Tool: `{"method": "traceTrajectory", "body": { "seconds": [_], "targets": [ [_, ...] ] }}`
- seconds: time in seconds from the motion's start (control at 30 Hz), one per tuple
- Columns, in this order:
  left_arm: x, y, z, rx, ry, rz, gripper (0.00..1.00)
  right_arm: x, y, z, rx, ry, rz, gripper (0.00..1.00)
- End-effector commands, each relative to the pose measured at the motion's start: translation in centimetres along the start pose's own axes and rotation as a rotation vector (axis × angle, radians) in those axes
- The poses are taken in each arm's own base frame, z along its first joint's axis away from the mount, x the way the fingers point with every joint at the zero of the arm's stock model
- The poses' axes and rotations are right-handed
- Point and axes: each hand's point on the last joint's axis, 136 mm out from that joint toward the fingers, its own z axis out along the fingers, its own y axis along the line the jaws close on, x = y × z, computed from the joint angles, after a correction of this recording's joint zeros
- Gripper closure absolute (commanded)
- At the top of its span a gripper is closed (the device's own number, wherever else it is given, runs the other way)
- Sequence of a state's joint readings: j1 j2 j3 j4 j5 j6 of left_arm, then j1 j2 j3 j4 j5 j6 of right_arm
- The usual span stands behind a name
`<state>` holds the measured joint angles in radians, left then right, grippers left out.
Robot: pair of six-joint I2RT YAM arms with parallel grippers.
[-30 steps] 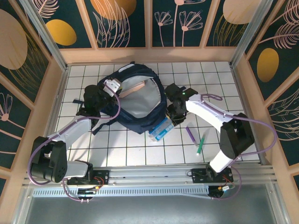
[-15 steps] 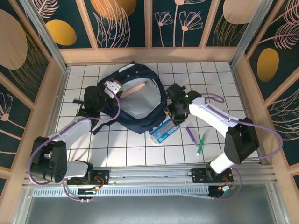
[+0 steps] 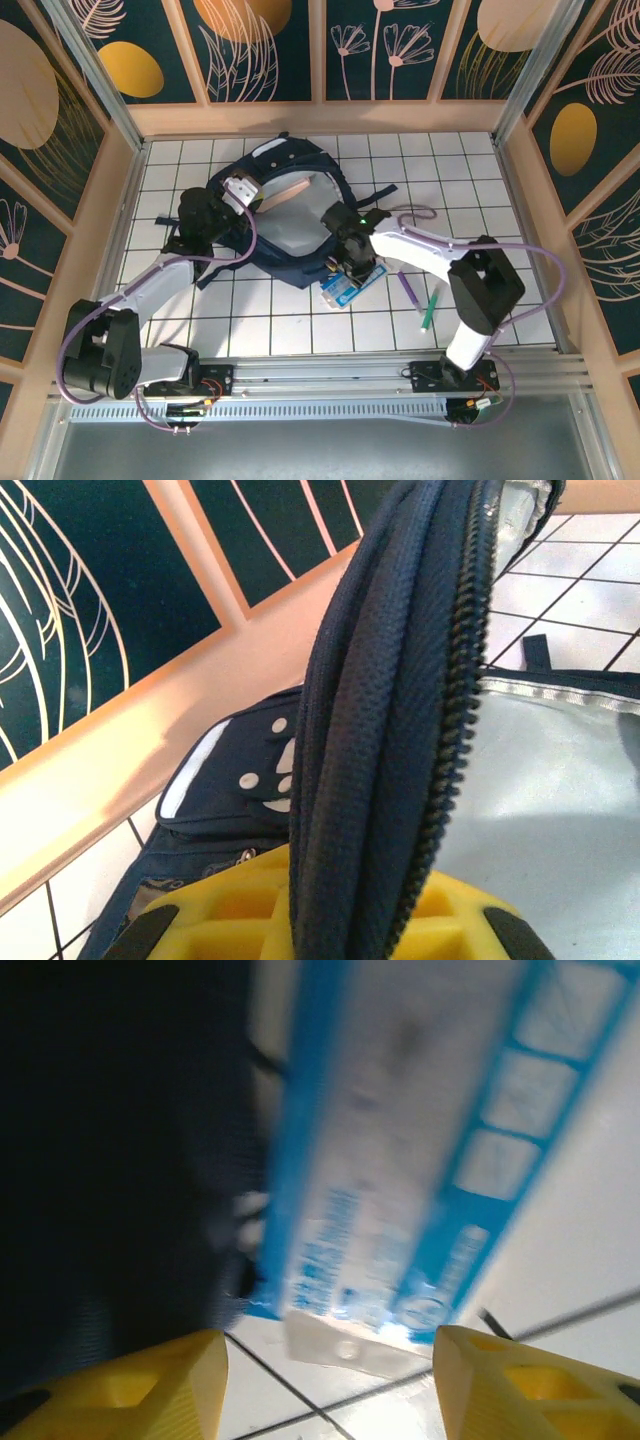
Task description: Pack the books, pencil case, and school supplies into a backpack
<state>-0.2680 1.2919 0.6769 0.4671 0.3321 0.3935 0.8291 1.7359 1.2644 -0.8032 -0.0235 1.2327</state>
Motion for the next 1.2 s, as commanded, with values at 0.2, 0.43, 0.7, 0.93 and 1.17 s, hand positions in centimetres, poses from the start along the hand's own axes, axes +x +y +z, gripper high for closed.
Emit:
{"method": "traceTrajectory", "body": {
  "seconds": [0.2,0.43,0.7,0.93,1.17],
  "targets": [
    [-1.7,0.3,-0.9,-0.016,-0.030,0.037,1.00,6.9,-0.1,1.7,0.122,-0.034,-0.961,0.43],
    [-2.0,0.4,-0.9,-0.021,-0.043,0.026,1.00,6.0,-0.9,3.5,0.250,-0.106,-0.987,0.53],
    [-2.0,0.5,-0.6,-0.020,-0.042,0.017,1.00,5.5,-2.5,5.8,0.334,-0.151,-0.979,0.62],
    [-1.6,0.6,-0.6,-0.029,-0.033,0.008,1.00,4.9,-3.0,5.0,0.448,-0.289,-1.022,0.79],
    [-1.0,0.5,-0.7,-0.038,-0.016,0.013,1.00,3.9,-1.5,1.0,0.400,-0.448,-0.989,1.00]
  ]
}}
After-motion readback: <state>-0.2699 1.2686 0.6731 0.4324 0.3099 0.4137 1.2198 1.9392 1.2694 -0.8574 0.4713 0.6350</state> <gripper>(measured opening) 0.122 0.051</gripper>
